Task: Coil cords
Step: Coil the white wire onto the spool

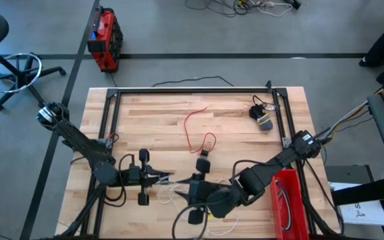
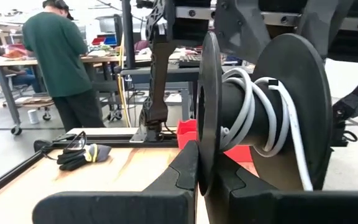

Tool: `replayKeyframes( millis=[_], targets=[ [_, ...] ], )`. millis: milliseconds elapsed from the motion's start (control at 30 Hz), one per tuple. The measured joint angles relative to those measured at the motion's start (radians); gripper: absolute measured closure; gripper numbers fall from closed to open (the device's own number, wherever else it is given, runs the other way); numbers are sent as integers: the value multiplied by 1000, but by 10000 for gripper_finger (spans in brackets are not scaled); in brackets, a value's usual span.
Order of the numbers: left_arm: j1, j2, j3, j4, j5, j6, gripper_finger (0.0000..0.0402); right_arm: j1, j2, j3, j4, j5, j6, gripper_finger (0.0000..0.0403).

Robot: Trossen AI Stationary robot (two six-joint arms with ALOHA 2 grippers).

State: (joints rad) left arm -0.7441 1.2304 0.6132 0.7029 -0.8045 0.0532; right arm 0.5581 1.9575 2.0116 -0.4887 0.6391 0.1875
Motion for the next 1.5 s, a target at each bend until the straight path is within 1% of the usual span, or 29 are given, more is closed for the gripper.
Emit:
replayKeyframes(
  millis=[67,200,567,667,767,800,967,1133,1367,1500],
  targets=[
    [-1,0,0,0,2,0,401,-1,0,1,0,-21,-8,272],
    [-1,0,0,0,4,0,401,-12,0,-3,0,-13,15,272],
    [-1,0,0,-1,9,-6,401,-64,37,-6,13,-21,10,307],
    [-1,0,0,-3,6,-4,401,-66,43,-6,20,-20,-9,333],
    [-4,-5,0,-4,5,21,401,-64,44,-6,23,-20,-21,383],
    [-4,-9,0,-4,3,31,401,-65,44,-6,25,-20,-20,392],
    [-22,-47,0,-13,-4,66,385,-62,44,-9,30,-16,19,399],
    [-37,-90,-1,-69,-1,69,360,-45,44,-14,24,38,28,401],
    [-48,-106,-1,-64,9,75,329,-30,34,-15,18,45,21,402],
    [-48,-105,-1,-46,73,81,318,-27,32,-15,21,20,13,402]
  ],
)
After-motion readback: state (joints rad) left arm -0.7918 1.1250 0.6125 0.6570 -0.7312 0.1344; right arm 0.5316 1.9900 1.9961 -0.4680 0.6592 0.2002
